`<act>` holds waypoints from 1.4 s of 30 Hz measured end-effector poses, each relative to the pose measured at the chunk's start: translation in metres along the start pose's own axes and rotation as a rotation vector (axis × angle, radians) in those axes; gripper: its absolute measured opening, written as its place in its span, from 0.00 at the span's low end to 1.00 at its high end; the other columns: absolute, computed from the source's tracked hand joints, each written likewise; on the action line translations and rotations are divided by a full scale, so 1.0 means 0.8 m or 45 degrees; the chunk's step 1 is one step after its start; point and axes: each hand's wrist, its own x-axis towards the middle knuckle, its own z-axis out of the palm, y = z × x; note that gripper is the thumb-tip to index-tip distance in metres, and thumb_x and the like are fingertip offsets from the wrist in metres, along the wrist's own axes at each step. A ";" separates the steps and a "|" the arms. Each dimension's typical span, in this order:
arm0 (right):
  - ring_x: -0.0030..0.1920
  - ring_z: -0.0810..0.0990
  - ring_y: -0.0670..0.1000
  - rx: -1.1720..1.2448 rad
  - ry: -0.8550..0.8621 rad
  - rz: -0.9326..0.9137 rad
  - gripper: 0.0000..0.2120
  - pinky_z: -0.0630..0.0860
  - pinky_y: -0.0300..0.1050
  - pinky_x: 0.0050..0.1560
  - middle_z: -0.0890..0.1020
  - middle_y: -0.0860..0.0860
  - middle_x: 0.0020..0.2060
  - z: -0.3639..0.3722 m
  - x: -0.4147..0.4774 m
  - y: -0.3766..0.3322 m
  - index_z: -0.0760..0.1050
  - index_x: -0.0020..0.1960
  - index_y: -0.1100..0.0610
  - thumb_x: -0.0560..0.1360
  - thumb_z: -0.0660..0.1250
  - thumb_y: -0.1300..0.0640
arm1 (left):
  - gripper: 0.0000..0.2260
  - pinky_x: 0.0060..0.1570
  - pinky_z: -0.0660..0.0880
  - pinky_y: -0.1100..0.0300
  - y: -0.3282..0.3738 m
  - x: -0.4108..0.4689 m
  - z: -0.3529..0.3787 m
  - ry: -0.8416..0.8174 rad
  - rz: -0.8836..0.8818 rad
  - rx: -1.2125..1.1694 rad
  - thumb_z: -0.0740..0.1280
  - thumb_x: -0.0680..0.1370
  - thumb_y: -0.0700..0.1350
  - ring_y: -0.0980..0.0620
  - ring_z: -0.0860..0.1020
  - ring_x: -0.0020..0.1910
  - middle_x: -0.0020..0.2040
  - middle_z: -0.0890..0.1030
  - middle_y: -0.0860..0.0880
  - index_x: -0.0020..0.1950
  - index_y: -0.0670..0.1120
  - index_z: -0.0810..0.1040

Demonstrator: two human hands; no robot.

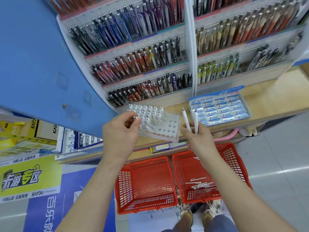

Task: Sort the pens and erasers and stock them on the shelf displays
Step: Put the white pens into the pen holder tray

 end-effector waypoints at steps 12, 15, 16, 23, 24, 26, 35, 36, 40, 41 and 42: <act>0.26 0.73 0.47 -0.084 0.068 -0.006 0.05 0.69 0.46 0.35 0.83 0.56 0.33 0.016 0.003 0.016 0.76 0.43 0.60 0.71 0.71 0.58 | 0.04 0.44 0.76 0.53 -0.024 -0.009 0.028 -0.122 0.030 0.171 0.69 0.75 0.47 0.51 0.79 0.38 0.35 0.82 0.52 0.43 0.49 0.82; 0.26 0.73 0.46 -0.088 0.056 -0.006 0.06 0.69 0.45 0.35 0.83 0.55 0.33 0.016 0.004 0.016 0.77 0.44 0.59 0.72 0.71 0.57 | 0.06 0.42 0.74 0.55 -0.023 -0.003 0.026 -0.156 0.093 0.291 0.67 0.76 0.49 0.52 0.78 0.39 0.37 0.82 0.52 0.43 0.50 0.83; 0.25 0.73 0.45 -0.090 0.056 -0.006 0.06 0.69 0.45 0.35 0.83 0.54 0.33 0.016 0.004 0.017 0.77 0.45 0.59 0.72 0.71 0.57 | 0.07 0.41 0.73 0.56 -0.023 -0.001 0.026 -0.155 0.108 0.321 0.67 0.76 0.49 0.52 0.78 0.40 0.37 0.82 0.52 0.44 0.50 0.83; 0.23 0.73 0.40 -0.101 0.070 -0.018 0.06 0.69 0.43 0.35 0.83 0.53 0.31 0.015 0.001 0.016 0.77 0.45 0.59 0.72 0.71 0.57 | 0.09 0.41 0.70 0.58 -0.019 0.002 0.036 -0.136 0.114 0.503 0.68 0.76 0.51 0.50 0.78 0.45 0.44 0.82 0.50 0.49 0.48 0.84; 0.23 0.72 0.40 -0.105 0.068 -0.020 0.06 0.68 0.43 0.34 0.83 0.53 0.31 0.015 0.000 0.016 0.77 0.45 0.60 0.73 0.71 0.58 | 0.09 0.40 0.70 0.58 -0.018 0.001 0.036 -0.134 0.106 0.524 0.68 0.76 0.51 0.50 0.78 0.46 0.45 0.82 0.50 0.50 0.48 0.84; 0.22 0.72 0.40 -0.116 0.064 -0.026 0.06 0.68 0.42 0.34 0.83 0.53 0.31 0.016 -0.001 0.014 0.76 0.45 0.60 0.73 0.71 0.58 | 0.10 0.40 0.71 0.57 -0.017 0.000 0.037 -0.135 0.097 0.552 0.67 0.76 0.52 0.50 0.78 0.46 0.45 0.81 0.51 0.50 0.49 0.83; 0.24 0.67 0.45 0.101 -0.090 -0.089 0.05 0.64 0.38 0.29 0.78 0.54 0.28 0.001 -0.020 -0.015 0.79 0.43 0.53 0.76 0.66 0.58 | 0.09 0.39 0.73 0.56 0.012 -0.004 0.020 -0.131 0.027 0.184 0.66 0.77 0.54 0.52 0.76 0.36 0.34 0.79 0.52 0.48 0.51 0.83; 0.24 0.66 0.45 0.103 -0.131 -0.114 0.06 0.64 0.37 0.28 0.76 0.53 0.27 0.001 -0.023 -0.018 0.79 0.43 0.53 0.77 0.66 0.59 | 0.09 0.39 0.74 0.56 0.020 -0.003 0.019 -0.179 -0.015 0.056 0.66 0.77 0.54 0.54 0.77 0.34 0.33 0.80 0.52 0.47 0.51 0.83; 0.24 0.66 0.44 0.122 -0.265 -0.191 0.05 0.64 0.36 0.26 0.74 0.57 0.29 -0.002 -0.035 -0.035 0.80 0.45 0.52 0.75 0.69 0.61 | 0.11 0.29 0.72 0.59 0.048 0.001 0.019 -0.430 -0.318 -0.442 0.66 0.77 0.52 0.55 0.72 0.26 0.30 0.77 0.49 0.46 0.45 0.82; 0.25 0.67 0.45 0.115 -0.291 -0.209 0.05 0.64 0.36 0.27 0.73 0.58 0.29 -0.003 -0.038 -0.038 0.80 0.45 0.51 0.75 0.69 0.61 | 0.11 0.28 0.72 0.60 0.052 0.001 0.018 -0.460 -0.372 -0.539 0.67 0.77 0.50 0.54 0.72 0.26 0.30 0.77 0.48 0.46 0.42 0.82; 0.25 0.66 0.46 0.104 -0.317 -0.230 0.05 0.63 0.37 0.27 0.72 0.58 0.30 -0.003 -0.039 -0.041 0.81 0.45 0.51 0.74 0.70 0.61 | 0.11 0.28 0.73 0.60 0.054 0.000 0.017 -0.485 -0.401 -0.603 0.68 0.76 0.48 0.54 0.72 0.26 0.29 0.76 0.48 0.45 0.40 0.81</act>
